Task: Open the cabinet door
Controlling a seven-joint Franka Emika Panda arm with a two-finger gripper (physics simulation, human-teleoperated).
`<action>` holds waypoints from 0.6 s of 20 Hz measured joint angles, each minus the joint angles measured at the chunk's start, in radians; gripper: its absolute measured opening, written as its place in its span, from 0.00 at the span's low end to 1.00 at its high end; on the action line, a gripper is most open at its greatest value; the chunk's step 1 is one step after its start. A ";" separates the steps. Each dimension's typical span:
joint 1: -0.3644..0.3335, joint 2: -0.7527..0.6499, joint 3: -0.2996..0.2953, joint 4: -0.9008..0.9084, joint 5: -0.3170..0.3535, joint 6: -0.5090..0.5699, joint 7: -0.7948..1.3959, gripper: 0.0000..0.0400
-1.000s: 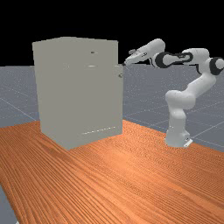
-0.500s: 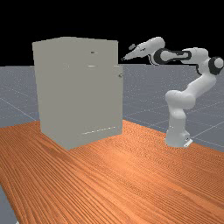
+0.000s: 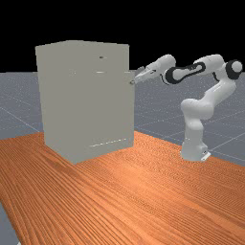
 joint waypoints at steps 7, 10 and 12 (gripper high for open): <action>-0.021 -0.016 0.244 -0.055 0.012 0.008 0.161 1.00; -0.018 -0.021 0.373 -0.063 0.022 0.007 0.252 1.00; -0.018 -0.018 0.476 -0.060 0.027 0.010 0.326 1.00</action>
